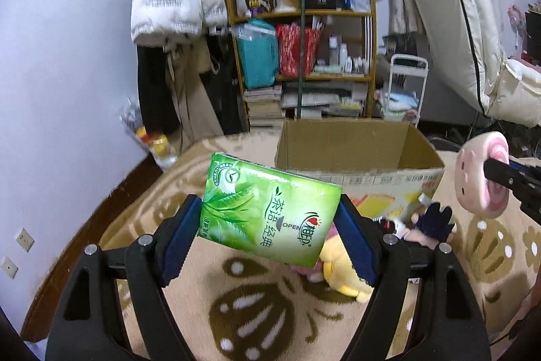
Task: Organize soft objects
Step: 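Close left tool on tissue pack while right tool grips pink-swirl cushion, lift both, then carry tissue pack and cushion over the cardboard box and lower them in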
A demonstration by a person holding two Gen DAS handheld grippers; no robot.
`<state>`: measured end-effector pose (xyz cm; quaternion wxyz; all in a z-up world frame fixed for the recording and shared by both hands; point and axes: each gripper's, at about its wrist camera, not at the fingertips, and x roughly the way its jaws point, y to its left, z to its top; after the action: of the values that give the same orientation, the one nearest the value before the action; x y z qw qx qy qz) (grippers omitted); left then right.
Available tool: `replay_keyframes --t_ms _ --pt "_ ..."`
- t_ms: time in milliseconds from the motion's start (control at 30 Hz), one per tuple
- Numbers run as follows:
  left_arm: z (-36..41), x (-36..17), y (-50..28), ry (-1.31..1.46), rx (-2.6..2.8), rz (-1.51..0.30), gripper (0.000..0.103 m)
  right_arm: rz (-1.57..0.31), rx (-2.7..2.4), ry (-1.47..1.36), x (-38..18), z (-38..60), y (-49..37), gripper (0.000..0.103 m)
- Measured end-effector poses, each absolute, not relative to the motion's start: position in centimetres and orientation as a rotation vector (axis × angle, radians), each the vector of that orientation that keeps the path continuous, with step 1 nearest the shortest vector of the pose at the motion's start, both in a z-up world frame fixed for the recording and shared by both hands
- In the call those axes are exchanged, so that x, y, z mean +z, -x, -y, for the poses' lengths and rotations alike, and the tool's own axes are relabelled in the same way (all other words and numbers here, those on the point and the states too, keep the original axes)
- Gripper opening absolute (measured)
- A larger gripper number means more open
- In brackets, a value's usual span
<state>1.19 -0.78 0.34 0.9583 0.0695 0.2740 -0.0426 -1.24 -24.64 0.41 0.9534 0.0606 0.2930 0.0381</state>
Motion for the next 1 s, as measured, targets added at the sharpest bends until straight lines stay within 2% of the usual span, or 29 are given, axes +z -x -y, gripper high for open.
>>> replay_keyframes --t_ms 400,1000 --pt "2.2 2.9 -1.0 -0.164 -0.104 -0.387 0.078 -0.474 0.116 -0.095 2.4 24.1 -1.2 0.021" --pt "5.5 3.4 -7.9 -0.138 -0.185 -0.322 0.078 -0.442 0.148 -0.151 1.4 25.5 -6.5 0.022"
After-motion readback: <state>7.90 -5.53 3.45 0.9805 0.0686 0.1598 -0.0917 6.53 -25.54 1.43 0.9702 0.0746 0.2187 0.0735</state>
